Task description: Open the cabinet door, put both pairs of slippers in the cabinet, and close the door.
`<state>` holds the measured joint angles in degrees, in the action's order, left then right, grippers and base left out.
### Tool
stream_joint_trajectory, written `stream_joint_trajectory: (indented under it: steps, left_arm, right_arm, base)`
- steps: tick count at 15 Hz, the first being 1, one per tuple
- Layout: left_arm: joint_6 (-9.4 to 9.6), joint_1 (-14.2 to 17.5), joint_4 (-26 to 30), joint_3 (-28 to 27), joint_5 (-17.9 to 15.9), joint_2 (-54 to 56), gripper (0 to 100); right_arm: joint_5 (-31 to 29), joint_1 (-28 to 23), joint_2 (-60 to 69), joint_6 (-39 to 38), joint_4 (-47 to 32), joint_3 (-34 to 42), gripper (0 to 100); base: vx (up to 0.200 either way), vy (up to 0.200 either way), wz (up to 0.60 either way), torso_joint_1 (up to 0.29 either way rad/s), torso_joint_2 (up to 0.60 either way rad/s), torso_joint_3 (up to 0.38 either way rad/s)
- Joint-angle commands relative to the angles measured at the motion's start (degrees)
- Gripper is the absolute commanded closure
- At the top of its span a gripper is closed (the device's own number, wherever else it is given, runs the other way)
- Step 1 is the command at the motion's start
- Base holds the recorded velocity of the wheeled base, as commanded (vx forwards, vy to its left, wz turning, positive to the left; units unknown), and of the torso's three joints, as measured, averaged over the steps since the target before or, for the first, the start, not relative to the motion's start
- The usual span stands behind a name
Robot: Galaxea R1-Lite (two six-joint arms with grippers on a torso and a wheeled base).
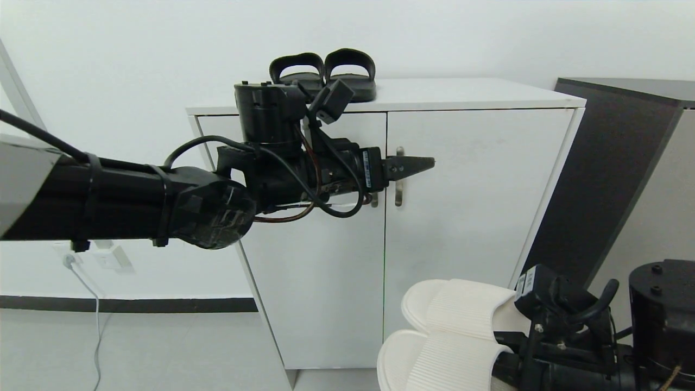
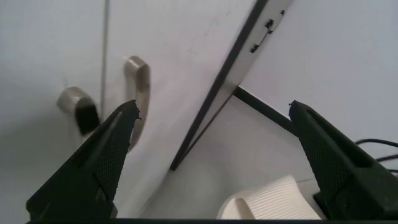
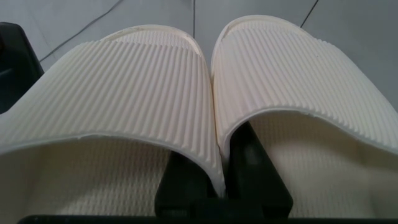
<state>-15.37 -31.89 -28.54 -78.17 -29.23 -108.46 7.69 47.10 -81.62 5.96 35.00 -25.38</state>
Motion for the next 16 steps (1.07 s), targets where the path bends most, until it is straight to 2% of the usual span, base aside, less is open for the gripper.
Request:
stream_joint_trajectory:
  steps: [1,6,8,11,12,16]
  left_arm:
    - [0.08,0.0,0.0,-0.2,1.2,-0.8,0]
    - [0.17,-0.6,3.2,-4.5,2.6,-3.6,0]
    - [0.26,-1.3,3.3,-5.8,4.3,-5.5,0]
    - [0.17,-1.4,3.3,-6.5,4.3,-6.7,0]
    - [0.17,-1.4,3.2,-6.2,4.3,-6.7,100]
    - [0.17,-1.4,3.6,-5.2,4.3,-5.1,100]
  right_arm:
    - [0.0,0.0,-0.1,0.0,0.0,0.1,100]
    - [0.0,0.0,-0.1,0.0,0.0,0.2,100]
    - [0.0,0.0,-0.1,0.0,0.1,0.2,100]
    - [0.0,0.0,-0.1,0.0,0.1,0.2,100]
    - [0.0,0.0,-0.1,0.1,0.0,0.2,100]
    - [0.0,0.0,-0.1,0.1,0.0,0.6,100]
  base:
    - [0.0,0.0,0.0,0.0,0.0,0.0]
    - [0.0,0.0,0.0,0.0,0.0,0.0]
    - [0.0,0.0,0.0,0.0,0.0,0.0]
    - [0.0,0.0,0.0,0.0,0.0,0.0]
    - [0.0,0.0,0.0,0.0,0.0,0.0]
    - [0.0,0.0,0.0,0.0,0.0,0.0]
